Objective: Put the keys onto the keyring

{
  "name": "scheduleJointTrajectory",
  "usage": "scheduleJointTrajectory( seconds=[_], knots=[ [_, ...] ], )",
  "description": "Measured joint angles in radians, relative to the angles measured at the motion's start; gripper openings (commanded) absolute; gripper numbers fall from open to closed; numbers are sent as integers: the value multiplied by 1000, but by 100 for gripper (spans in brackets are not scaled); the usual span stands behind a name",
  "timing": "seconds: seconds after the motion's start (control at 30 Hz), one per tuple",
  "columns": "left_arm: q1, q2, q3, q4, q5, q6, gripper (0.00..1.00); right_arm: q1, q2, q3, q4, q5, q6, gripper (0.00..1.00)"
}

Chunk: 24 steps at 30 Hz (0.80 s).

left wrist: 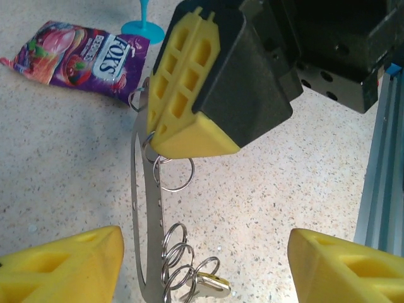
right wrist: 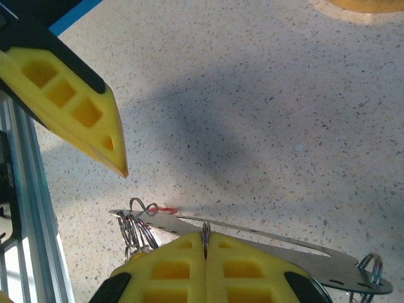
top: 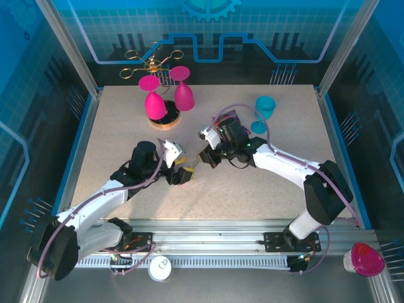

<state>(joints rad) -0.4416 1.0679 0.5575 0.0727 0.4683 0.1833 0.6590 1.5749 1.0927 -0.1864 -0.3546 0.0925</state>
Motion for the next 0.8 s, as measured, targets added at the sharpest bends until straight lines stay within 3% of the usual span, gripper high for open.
scheduleJointTrajectory(
  seconds=[0.4, 0.6, 0.8],
  knots=[
    [-4, 53, 0, 38, 3, 55, 65, -4, -66, -16, -24, -13, 84, 0],
    [-4, 52, 2, 39, 20, 5, 55, 2, -95, -26, -30, 2, 83, 0],
    [-7, 53, 7, 40, 27, -47, 52, 27, -107, -27, -29, 25, 76, 0]
  ],
)
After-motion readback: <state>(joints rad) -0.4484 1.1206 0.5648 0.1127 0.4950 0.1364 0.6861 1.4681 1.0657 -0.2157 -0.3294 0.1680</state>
